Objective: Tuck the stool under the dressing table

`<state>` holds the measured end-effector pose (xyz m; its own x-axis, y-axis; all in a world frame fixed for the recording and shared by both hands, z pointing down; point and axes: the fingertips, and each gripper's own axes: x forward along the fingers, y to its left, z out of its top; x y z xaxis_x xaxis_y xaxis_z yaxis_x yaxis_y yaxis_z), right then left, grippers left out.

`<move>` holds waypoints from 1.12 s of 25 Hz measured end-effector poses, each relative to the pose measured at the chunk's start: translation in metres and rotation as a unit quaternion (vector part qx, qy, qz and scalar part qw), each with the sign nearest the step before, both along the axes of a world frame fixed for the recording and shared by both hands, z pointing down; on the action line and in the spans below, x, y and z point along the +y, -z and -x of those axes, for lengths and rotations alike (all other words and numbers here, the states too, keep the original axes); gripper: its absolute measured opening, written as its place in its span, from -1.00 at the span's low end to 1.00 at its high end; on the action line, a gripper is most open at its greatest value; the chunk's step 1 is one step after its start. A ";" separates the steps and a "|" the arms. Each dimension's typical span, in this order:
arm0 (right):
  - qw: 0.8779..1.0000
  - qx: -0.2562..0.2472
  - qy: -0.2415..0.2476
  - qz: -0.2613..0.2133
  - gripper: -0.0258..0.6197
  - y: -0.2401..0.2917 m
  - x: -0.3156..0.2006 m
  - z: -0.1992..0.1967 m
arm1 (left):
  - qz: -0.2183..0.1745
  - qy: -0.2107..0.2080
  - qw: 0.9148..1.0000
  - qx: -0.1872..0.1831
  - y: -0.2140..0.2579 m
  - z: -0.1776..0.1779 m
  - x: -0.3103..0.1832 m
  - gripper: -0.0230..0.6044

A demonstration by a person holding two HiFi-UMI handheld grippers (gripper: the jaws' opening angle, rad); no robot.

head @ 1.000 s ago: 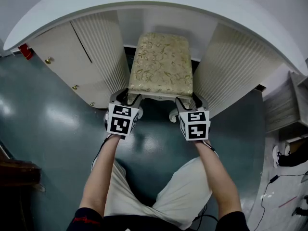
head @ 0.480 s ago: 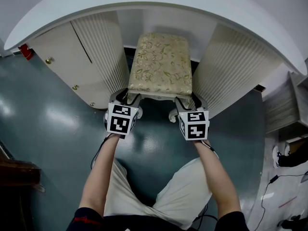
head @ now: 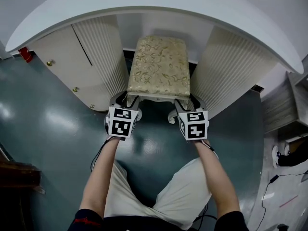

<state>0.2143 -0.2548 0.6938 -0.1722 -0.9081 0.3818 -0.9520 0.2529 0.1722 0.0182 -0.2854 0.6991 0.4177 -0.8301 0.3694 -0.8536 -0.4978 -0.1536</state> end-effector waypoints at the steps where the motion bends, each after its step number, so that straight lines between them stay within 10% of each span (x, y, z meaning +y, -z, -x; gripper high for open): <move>1: 1.000 0.009 0.002 0.001 -0.07 -0.001 0.001 0.000 | -0.005 0.001 1.000 -0.005 -0.001 0.001 0.000 -0.25; 12: 0.998 0.059 0.000 0.008 -0.60 0.004 0.020 -0.006 | -0.023 -0.016 1.000 -0.009 0.003 0.001 0.022 -0.60; 28: 0.998 0.056 0.009 -0.036 -0.82 0.059 0.059 0.027 | -0.042 -0.062 0.997 0.035 0.045 0.001 0.068 -0.84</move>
